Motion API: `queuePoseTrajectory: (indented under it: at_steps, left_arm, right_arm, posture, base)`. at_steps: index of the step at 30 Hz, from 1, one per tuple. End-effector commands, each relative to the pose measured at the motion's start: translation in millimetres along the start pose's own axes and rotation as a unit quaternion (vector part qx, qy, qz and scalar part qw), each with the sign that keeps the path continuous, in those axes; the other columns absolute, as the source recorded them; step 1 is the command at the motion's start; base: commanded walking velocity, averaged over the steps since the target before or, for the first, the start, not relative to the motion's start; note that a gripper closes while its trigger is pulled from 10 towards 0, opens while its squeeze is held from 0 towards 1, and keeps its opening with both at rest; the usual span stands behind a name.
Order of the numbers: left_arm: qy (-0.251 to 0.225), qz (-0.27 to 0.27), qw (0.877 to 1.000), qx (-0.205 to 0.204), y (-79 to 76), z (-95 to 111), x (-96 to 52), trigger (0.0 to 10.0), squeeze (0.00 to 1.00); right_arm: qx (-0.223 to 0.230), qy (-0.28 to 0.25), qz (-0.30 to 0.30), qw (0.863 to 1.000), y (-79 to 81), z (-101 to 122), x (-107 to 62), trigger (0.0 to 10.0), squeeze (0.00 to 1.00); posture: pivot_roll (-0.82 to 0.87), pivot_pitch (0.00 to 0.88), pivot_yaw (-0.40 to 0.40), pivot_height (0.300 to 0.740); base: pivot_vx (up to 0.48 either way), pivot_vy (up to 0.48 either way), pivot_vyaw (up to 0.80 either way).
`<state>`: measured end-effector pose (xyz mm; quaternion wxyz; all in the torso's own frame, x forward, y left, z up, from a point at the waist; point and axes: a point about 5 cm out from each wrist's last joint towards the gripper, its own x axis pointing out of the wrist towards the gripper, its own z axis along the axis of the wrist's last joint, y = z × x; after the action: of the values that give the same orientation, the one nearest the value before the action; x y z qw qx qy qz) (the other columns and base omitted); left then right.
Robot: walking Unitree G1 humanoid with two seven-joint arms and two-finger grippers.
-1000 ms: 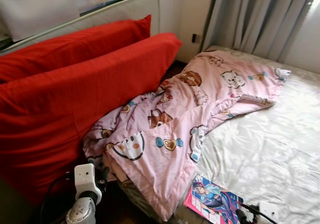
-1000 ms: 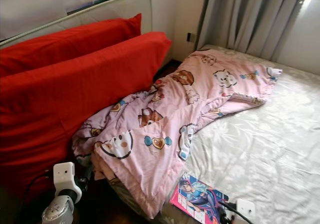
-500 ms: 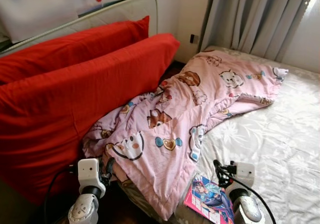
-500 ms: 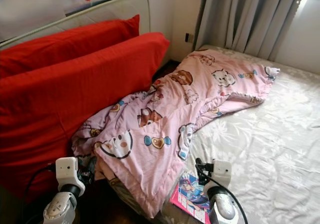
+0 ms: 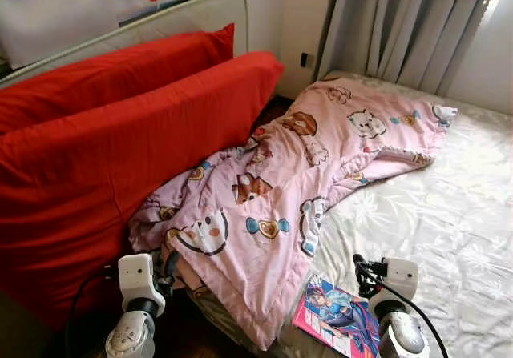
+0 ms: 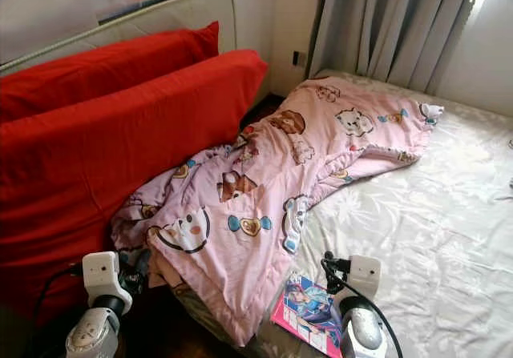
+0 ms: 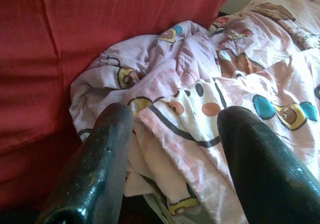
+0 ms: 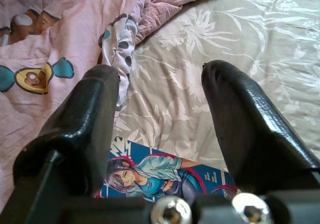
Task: Clean up the room
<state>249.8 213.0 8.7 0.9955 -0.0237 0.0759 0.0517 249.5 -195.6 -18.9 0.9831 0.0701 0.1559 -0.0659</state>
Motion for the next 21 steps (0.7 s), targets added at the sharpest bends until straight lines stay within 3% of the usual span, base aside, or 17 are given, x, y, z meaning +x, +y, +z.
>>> queuePoseTrajectory:
  at_steps: [1,21]
  left_arm:
    - [0.007,-0.002,1.0,0.001,-1.3,-1.7,-0.8,10.0,0.0]
    - [0.009,-0.008,1.0,0.008,-1.5,-1.9,-1.4,10.0,0.0]
  right_arm:
    - [-0.001,0.008,-0.003,1.0,-1.4,-3.0,-1.4,10.0,0.0]
    - [-0.006,0.015,-0.004,1.0,-2.2,-5.9,-2.8,10.0,0.0]
  posture:
    - [0.07,0.0,-0.052,0.661]
    - [0.08,0.003,-0.052,0.656]
  base:
    - [0.0,0.0,0.0]
    - [0.0,0.0,0.0]
